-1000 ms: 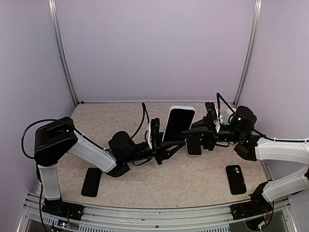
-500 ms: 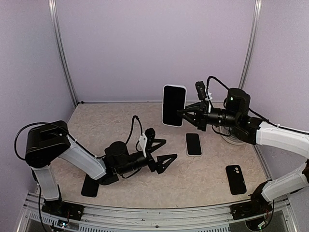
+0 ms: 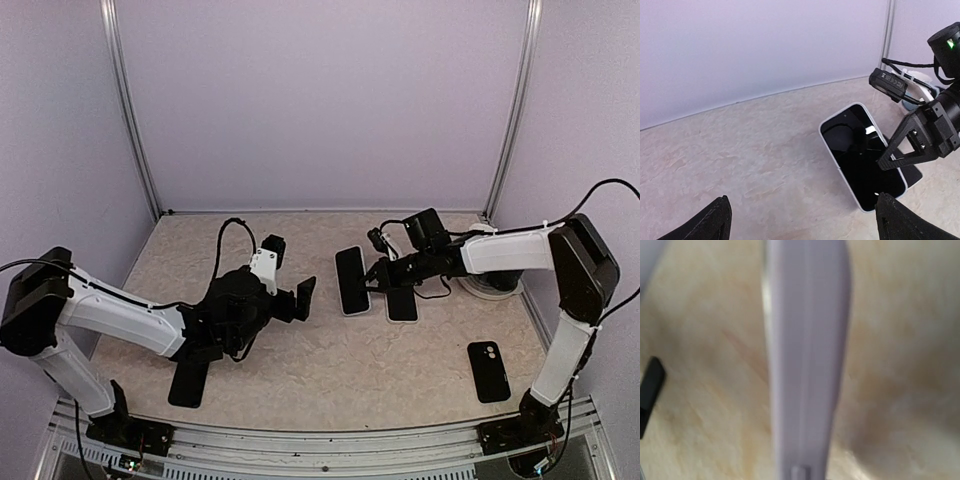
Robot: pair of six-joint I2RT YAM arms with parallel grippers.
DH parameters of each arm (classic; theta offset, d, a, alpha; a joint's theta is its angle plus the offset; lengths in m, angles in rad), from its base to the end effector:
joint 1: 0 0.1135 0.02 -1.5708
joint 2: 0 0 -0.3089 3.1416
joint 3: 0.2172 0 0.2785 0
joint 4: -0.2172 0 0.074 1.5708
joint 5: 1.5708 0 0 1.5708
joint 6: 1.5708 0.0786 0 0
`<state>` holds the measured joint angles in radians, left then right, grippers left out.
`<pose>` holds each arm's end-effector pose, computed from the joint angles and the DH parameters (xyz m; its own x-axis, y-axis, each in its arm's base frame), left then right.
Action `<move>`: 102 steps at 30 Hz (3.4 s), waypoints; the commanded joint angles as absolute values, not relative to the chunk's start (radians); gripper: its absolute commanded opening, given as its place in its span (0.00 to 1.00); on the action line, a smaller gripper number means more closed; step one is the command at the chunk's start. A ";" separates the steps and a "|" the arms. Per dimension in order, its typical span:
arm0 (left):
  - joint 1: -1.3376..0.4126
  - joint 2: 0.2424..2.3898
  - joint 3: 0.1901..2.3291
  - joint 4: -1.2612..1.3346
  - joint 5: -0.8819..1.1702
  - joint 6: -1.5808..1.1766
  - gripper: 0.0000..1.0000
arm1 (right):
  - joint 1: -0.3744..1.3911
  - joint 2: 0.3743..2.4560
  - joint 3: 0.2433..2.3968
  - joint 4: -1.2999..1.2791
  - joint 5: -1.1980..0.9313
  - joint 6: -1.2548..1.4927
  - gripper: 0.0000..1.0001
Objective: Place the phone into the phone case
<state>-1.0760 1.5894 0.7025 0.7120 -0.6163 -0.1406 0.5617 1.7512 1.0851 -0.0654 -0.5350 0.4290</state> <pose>0.2205 -0.3130 0.2254 -0.1446 0.0271 -0.9891 0.4319 0.9011 -0.0384 0.3440 0.2639 0.2019 -0.8383 -0.1047 -0.5351 -0.4735 0.6263 0.6193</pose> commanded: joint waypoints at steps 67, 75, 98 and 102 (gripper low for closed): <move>-1.058 1.368 0.753 0.218 -0.687 -0.291 0.99 | 0.480 1.414 0.637 -0.684 -0.063 0.663 0.08; -1.059 1.373 0.763 0.075 -0.759 -0.394 0.99 | 0.577 1.310 0.730 -0.610 -0.223 0.679 0.00; -1.057 1.391 0.792 -0.540 -0.736 -0.949 0.99 | 0.927 1.696 1.002 -0.439 -0.164 0.830 0.05; -1.045 1.385 0.784 -0.569 -0.671 -0.925 0.99 | 0.927 1.679 1.003 -0.470 -0.142 0.795 0.26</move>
<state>-1.0550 1.3998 0.7712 -0.4747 -0.7246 -0.8921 0.9203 1.6947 0.9855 -0.4530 -0.1608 0.8249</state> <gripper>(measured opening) 0.989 0.213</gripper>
